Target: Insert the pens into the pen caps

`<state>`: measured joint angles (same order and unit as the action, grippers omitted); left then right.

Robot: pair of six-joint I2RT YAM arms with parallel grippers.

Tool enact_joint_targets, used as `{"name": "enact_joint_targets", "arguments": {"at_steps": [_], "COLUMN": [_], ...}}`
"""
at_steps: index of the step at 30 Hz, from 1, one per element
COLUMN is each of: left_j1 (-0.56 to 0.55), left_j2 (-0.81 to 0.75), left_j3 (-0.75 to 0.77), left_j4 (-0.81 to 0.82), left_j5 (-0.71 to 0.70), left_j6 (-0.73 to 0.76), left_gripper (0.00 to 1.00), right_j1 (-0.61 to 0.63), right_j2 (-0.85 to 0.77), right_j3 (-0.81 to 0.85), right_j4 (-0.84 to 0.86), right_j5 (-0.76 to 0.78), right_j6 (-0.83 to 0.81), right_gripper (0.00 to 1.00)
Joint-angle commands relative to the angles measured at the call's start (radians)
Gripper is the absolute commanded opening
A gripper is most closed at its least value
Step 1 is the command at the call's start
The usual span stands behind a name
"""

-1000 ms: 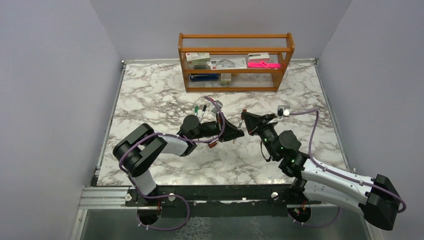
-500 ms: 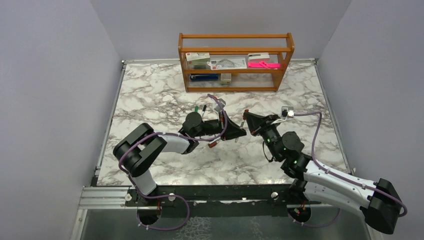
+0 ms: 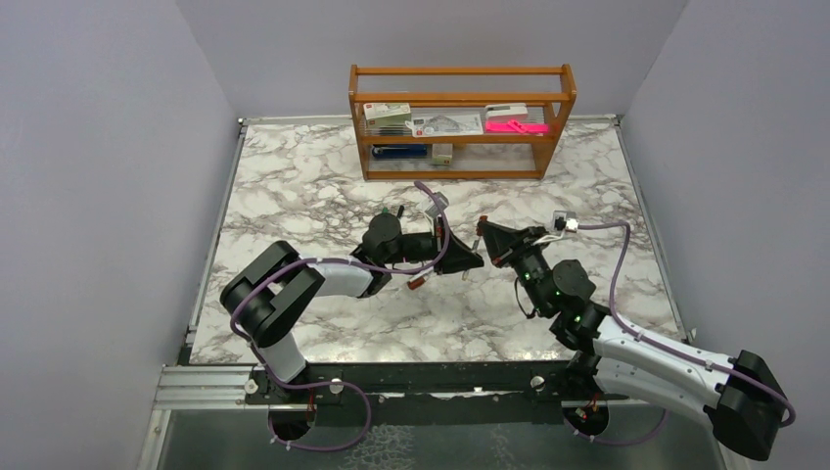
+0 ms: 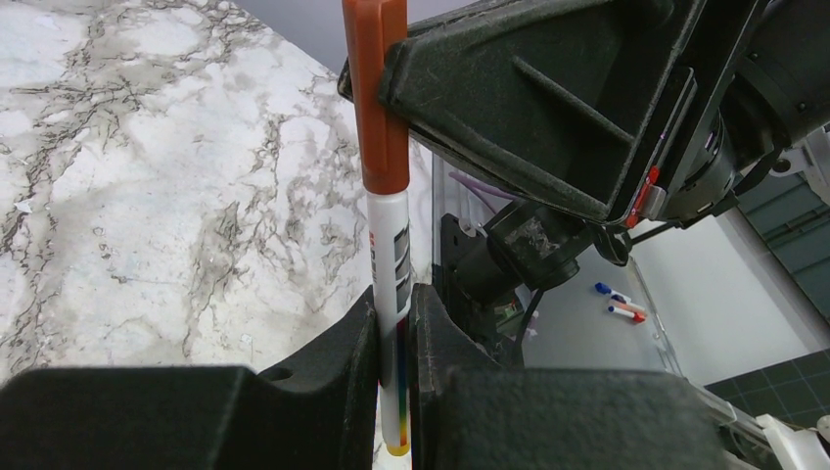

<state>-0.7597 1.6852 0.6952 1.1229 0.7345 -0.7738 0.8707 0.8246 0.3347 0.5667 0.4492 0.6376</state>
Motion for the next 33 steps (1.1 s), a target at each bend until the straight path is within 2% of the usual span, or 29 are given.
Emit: {"name": "enact_joint_targets", "arguments": {"at_steps": [1,17,33], "left_j1": [0.029,0.069,0.097], "left_j2": [-0.078,-0.075,-0.035], "left_j3": [0.099,0.168,0.245], "left_j4": [0.103,0.087,0.069], "left_j5": [-0.080,-0.086,-0.072], "left_j6": [0.038,0.041,0.034], "left_gripper": [0.00,0.00,0.00], "right_j1": [0.031,0.031,0.031], "right_j2": [0.028,0.098,0.126], "right_j3": [-0.043,-0.122,-0.158], "right_j4": [-0.142,-0.095,-0.073], "right_j5": [-0.192,-0.287,-0.332], "right_j6": [0.049,0.149,0.175], "right_gripper": [0.01,0.01,0.01]}}
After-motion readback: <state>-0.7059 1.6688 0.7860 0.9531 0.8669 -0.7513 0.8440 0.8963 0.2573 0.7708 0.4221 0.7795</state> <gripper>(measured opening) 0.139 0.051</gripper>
